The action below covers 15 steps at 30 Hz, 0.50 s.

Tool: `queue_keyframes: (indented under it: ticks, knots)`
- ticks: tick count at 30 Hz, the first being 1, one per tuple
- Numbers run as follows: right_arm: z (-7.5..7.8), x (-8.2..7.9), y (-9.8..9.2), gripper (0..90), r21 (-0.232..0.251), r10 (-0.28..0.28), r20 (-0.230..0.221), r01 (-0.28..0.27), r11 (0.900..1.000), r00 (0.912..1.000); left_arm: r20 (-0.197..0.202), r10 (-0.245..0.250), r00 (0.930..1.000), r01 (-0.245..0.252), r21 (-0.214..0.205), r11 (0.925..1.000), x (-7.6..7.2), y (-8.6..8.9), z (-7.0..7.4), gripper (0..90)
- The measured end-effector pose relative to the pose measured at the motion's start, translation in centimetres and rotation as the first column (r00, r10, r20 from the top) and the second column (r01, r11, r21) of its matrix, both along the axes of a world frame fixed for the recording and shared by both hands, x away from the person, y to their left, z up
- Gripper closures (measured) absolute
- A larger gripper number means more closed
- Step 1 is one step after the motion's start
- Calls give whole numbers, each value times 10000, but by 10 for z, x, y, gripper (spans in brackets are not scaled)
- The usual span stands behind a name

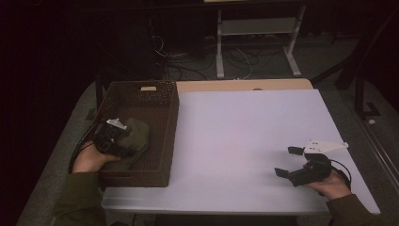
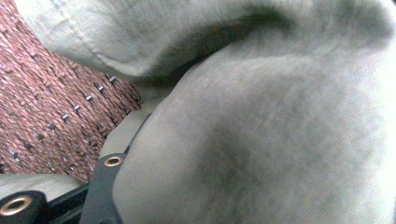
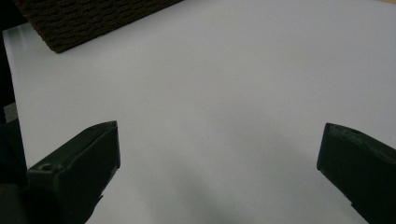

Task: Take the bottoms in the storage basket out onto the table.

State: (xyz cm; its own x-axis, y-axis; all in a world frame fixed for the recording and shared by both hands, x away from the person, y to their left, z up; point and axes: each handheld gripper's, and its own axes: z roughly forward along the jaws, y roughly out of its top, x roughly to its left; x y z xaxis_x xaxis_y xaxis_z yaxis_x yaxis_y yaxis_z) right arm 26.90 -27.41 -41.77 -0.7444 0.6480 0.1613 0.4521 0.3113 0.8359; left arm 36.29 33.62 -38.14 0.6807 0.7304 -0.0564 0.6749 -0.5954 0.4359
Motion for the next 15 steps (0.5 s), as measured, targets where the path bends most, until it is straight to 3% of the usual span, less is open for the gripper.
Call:
queue_keyframes:
  ticks: [15]
  knots:
    - [0,0,0,0,50,-81,-28,81,10000,10000,720,376,9967,-300,-1039,9941,1,-6,29,430]
